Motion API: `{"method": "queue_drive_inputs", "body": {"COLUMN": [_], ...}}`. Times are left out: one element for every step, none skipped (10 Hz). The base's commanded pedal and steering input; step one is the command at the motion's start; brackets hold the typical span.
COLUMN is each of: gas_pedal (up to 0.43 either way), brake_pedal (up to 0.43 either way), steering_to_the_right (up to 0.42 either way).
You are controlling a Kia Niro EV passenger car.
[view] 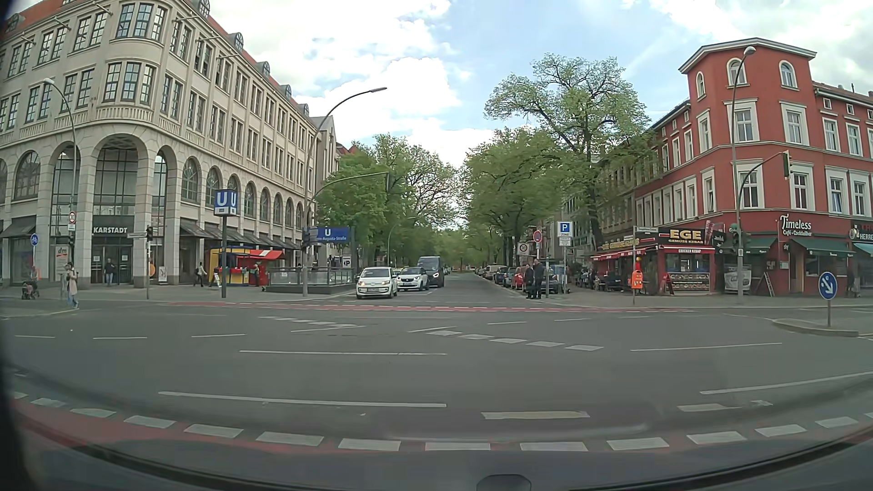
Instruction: Follow the waypoints while adhering to traffic rules and regulations
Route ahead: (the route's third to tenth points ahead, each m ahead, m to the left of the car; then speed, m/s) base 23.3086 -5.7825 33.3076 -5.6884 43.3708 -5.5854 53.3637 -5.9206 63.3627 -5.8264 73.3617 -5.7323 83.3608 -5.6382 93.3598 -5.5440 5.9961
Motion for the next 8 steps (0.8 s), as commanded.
{"method": "queue_drive_inputs", "body": {"gas_pedal": [0.228, 0.228, 0.228, 0.240, 0.240, 0.240, 0.240, 0.240], "brake_pedal": [0.018, 0.012, 0.018, 0.018, 0.018, 0.018, 0.018, 0.018], "steering_to_the_right": [0.010, 0.010, 0.007, 0.006, 0.004, 0.003, 0.003, 0.003]}}
